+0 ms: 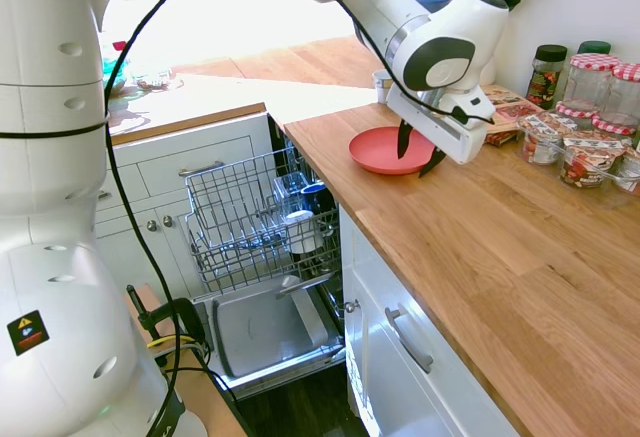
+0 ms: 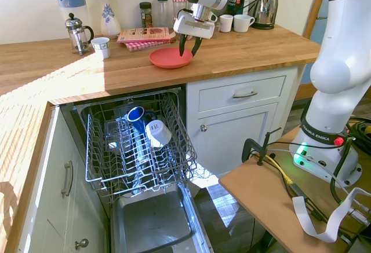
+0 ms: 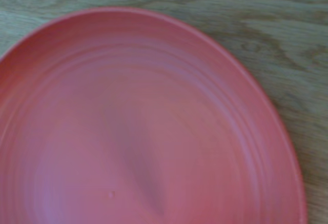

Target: Put the plate in the dishwasher

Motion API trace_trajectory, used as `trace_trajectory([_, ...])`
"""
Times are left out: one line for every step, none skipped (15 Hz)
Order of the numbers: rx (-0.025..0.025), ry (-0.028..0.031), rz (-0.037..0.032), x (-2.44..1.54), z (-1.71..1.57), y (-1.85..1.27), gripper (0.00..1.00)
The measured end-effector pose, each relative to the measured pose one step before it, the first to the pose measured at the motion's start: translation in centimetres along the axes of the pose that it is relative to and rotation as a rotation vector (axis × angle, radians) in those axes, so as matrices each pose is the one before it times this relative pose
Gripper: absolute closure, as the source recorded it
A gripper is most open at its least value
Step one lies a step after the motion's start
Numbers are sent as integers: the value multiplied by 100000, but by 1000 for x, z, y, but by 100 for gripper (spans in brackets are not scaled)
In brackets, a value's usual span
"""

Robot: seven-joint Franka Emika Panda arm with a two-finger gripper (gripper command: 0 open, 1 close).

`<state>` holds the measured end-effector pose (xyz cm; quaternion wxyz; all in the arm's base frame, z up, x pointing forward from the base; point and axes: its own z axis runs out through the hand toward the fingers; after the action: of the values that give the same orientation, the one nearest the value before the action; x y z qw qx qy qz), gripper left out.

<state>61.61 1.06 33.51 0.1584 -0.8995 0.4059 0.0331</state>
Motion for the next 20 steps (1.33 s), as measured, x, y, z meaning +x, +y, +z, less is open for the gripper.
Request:
trace_trajectory([-85,-131,-62,-4,64,-42,100])
trace_trajectory([-32,-109,-173,-67,-10,-85,100])
trace_trajectory([-54,-124,-93,-49,9,-43,100])
trace_trajectory([-83,-113,-3,-15,43,2,100])
trace_trajectory([-96,-96,8,-2,73,8,100])
trace_trajectory([-120,-131,-11,-13,80,3,100])
trace_trajectory([-162,-165,-37,-24,125,-6,100])
trace_trajectory([-158,-157,-86,-48,139,-29,100])
trace_trajectory([-81,-78,-36,-21,71,-12,100])
trace_trajectory([-2,-12,5,5,17,-7,100])
trace_trajectory([177,105,-77,4,-95,-93,100])
trace_trajectory([-80,-178,-117,-51,-15,-56,100])
trace_trajectory([-8,-128,-170,-58,-76,-84,100])
trace_trajectory([176,135,-298,-131,-148,-132,100])
trace_trajectory([324,263,-521,-228,-264,-212,100])
trace_trajectory([360,456,-1349,-602,-427,-455,100])
trace_trajectory([158,743,-2329,-1087,-529,-602,100])
trace_trajectory([-264,1323,-3104,-1476,-489,-736,100])
trace_trajectory([-778,1987,-3392,-1944,-538,-941,100])
trace_trajectory([-1183,2910,-3664,-2388,-647,-1203,100])
